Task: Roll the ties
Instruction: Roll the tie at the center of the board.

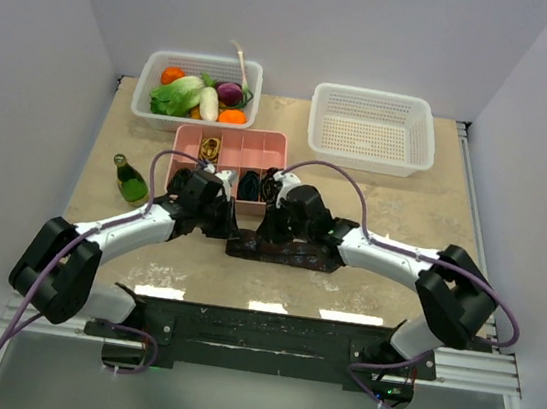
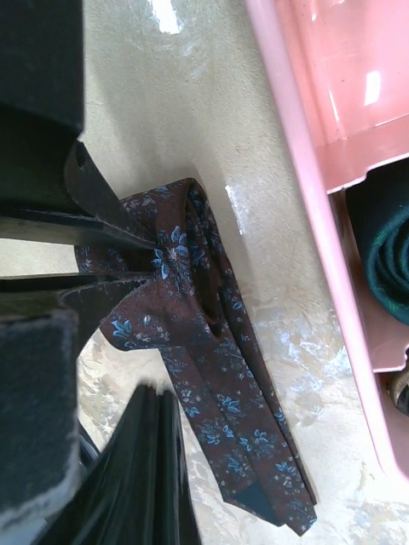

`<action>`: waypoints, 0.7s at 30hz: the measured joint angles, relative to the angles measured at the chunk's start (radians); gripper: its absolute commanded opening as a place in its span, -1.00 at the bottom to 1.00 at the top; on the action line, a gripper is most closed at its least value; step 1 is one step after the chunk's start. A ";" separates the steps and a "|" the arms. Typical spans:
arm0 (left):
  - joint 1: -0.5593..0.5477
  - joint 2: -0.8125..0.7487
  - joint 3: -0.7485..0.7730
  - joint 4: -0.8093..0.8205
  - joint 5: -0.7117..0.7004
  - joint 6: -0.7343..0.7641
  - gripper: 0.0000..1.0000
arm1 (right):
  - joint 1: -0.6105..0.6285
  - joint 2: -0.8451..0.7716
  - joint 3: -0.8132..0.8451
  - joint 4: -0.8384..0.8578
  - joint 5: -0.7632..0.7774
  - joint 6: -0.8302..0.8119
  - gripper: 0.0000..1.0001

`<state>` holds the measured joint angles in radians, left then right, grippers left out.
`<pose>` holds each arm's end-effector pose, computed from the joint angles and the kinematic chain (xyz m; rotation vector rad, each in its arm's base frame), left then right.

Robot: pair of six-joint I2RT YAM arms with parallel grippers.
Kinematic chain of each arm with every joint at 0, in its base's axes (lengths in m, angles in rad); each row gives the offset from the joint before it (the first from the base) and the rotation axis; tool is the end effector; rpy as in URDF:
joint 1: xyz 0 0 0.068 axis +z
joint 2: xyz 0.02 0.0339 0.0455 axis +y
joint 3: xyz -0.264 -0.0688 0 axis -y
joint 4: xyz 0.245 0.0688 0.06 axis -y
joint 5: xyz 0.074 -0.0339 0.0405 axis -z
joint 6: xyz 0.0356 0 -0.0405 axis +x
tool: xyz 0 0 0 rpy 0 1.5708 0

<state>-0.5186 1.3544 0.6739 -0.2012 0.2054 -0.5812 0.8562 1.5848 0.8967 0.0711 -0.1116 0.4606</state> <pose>0.2228 -0.1355 0.1798 0.0146 2.5695 -0.7072 0.2200 0.2596 0.2049 -0.5210 2.2592 0.8350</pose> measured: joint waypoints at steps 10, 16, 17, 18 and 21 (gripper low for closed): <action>-0.006 -0.053 0.000 0.000 0.000 0.010 -0.04 | -0.281 -0.206 -0.231 -0.132 0.119 0.051 0.23; -0.006 -0.086 0.001 -0.001 -0.004 0.026 0.35 | -0.290 -0.252 -0.235 -0.232 0.194 0.056 0.28; -0.006 -0.091 0.001 -0.001 -0.005 0.027 0.38 | -0.296 -0.258 -0.235 -0.245 0.209 0.057 0.29; -0.006 -0.095 0.001 -0.001 -0.005 0.027 0.39 | -0.301 -0.262 -0.235 -0.258 0.226 0.058 0.28; -0.006 -0.102 0.001 -0.001 -0.005 0.027 0.41 | -0.310 -0.275 -0.239 -0.286 0.260 0.061 0.27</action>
<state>-0.5251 1.2526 0.6746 -0.2020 0.2008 -0.5537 0.5461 1.3094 0.6575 -0.2153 0.1486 0.5213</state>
